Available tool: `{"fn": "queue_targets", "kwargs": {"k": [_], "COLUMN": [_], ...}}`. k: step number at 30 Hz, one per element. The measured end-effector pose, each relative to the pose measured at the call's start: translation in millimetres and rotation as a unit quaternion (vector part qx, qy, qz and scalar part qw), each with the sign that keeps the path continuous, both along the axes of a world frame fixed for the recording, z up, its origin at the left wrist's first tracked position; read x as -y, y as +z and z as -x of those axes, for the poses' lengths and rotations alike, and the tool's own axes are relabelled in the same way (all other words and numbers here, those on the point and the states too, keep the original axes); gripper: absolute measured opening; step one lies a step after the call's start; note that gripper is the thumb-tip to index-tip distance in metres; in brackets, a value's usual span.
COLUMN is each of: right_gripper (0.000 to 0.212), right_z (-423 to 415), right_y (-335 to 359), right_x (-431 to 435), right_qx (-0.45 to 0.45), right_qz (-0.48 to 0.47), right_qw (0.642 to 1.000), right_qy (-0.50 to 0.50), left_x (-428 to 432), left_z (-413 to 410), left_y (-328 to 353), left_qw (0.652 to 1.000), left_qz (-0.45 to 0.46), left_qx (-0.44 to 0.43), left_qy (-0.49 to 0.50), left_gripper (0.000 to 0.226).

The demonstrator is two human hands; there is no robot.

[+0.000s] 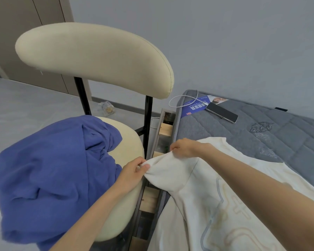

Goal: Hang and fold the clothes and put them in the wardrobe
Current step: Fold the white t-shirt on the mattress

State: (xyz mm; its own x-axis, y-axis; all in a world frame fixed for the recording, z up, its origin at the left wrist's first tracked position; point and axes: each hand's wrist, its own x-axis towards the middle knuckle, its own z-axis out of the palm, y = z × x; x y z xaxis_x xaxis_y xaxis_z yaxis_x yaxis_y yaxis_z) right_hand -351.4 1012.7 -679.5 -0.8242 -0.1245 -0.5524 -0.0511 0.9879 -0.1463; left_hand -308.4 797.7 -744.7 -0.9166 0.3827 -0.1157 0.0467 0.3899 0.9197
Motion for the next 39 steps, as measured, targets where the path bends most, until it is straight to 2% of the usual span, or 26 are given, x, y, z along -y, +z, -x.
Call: {"fn": "queue_targets", "kwargs": {"k": [7, 13, 17, 20, 23, 25, 27, 30, 32, 34, 37, 39], "right_gripper": [0.037, 0.029, 0.017, 0.021, 0.021, 0.019, 0.018, 0.021, 0.022, 0.021, 0.018, 0.019], "right_z": [11, 12, 11, 16, 29, 37, 42, 46, 47, 47, 47, 46], "right_y": [-6, -4, -4, -7, -7, 0, 7, 11, 13, 14, 16, 17], "right_x": [-7, -12, -17, -19, -13, -3, 6, 10, 12, 13, 15, 15], "right_qx": [0.066, 0.048, -0.038, -0.146, -0.295, -0.328, -0.331, -0.365, -0.387, -0.382, -0.331, -0.305], "right_qz": [-0.115, -0.147, -0.172, -0.163, -0.077, 0.037, 0.108, 0.106, 0.083, 0.102, 0.238, 0.297], "right_qw": [0.988, 0.983, 0.983, 0.976, 0.952, 0.944, 0.937, 0.924, 0.918, 0.918, 0.907, 0.893], "right_qy": [0.078, 0.101, 0.058, 0.021, -0.014, -0.024, -0.025, -0.039, -0.035, -0.035, -0.101, -0.147], "left_x": [7, 10, 9, 9, 10, 9, 8, 7, 9, 12, 15, 12], "left_z": [-4, -2, -3, -2, 1, 3, 3, 3, 3, 4, 5, 4], "left_y": [1, -1, -1, -2, -3, -3, -3, -2, -2, -4, -5, 0], "left_qw": [1.0, 1.0, 1.0, 1.0, 1.0, 1.0, 1.0, 0.999, 0.997, 0.994, 0.99, 0.99], "left_qz": [-0.024, 0.004, 0.0, 0.007, 0.007, 0.015, 0.031, 0.045, 0.064, 0.096, 0.132, 0.124], "left_qx": [-0.001, -0.024, -0.018, -0.019, -0.019, -0.015, -0.001, 0.022, 0.036, 0.043, 0.048, 0.069], "left_qy": [-0.008, -0.005, -0.005, -0.006, -0.005, -0.004, 0.0, -0.011, -0.029, -0.038, -0.002, 0.018], "left_gripper": [0.014, 0.012, 0.01, 0.011, 0.012, 0.016, 0.025, 0.036, 0.034, 0.033, 0.042, 0.038]}}
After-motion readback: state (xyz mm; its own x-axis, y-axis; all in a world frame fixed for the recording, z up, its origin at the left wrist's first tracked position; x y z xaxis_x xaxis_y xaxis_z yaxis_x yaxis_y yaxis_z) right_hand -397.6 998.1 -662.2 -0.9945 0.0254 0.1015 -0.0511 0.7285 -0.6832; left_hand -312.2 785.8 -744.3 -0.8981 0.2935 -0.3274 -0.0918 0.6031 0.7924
